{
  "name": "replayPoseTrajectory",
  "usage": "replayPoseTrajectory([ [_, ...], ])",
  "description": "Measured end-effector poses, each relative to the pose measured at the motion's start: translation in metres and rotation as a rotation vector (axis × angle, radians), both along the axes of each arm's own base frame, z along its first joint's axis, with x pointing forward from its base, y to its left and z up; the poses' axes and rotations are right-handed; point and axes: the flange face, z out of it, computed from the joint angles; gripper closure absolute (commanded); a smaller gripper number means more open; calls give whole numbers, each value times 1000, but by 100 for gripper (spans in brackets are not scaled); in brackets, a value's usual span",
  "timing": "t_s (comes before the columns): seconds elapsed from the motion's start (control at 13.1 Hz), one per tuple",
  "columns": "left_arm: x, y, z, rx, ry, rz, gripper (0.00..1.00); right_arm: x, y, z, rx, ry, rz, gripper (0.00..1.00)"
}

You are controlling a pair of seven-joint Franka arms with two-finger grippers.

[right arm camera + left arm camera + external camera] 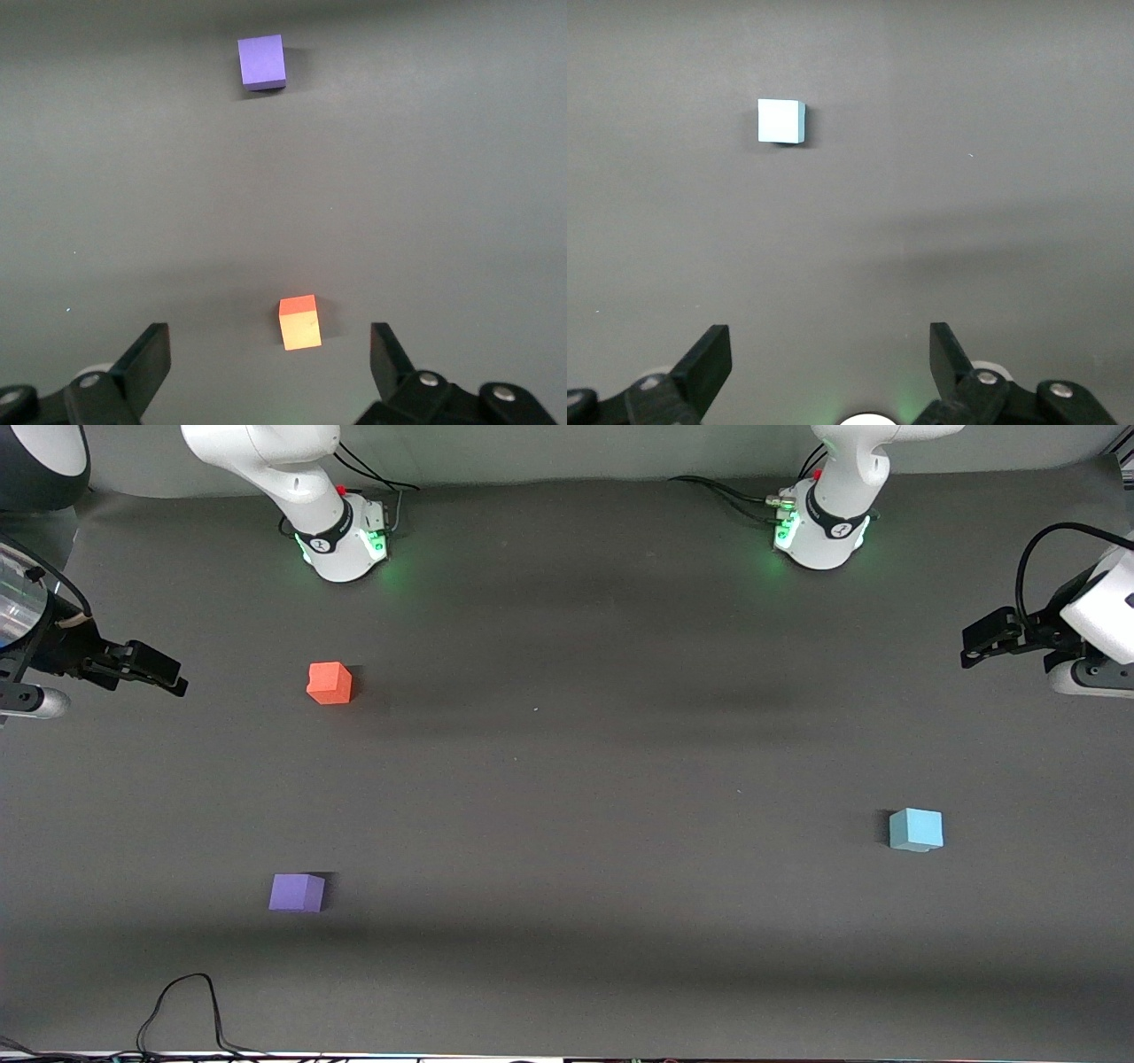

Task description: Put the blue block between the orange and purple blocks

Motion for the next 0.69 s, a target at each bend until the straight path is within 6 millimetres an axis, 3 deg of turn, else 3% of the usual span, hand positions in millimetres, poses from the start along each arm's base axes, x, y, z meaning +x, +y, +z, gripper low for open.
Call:
replayPoseTrajectory([
  [0.54, 1, 2, -3, -1, 4, 3, 0, 2, 0, -3, 0, 4, 0, 0],
  [0.69, 10, 16, -11, -1, -3, 2, 0, 2, 1, -4, 0, 5, 1, 0],
])
